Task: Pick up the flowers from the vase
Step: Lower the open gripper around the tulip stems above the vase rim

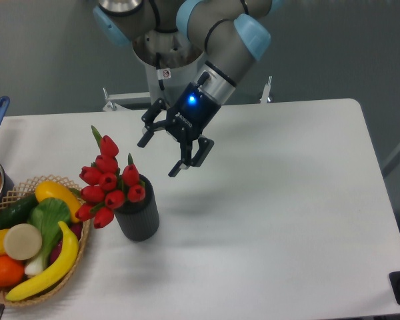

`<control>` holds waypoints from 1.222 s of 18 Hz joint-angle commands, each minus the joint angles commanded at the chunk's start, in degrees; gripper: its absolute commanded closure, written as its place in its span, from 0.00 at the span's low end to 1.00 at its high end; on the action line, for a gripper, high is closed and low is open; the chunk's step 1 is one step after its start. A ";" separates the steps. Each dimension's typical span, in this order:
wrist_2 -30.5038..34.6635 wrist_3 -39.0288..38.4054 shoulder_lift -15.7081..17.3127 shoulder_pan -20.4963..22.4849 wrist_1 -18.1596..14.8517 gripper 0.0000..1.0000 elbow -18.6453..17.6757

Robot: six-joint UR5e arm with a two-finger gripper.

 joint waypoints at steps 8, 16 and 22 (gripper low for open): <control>0.00 0.26 -4.74 -3.86 4.13 0.00 2.10; 0.09 0.44 -7.47 -6.59 4.40 0.00 3.69; 0.09 0.35 -8.35 -7.73 4.40 0.00 3.78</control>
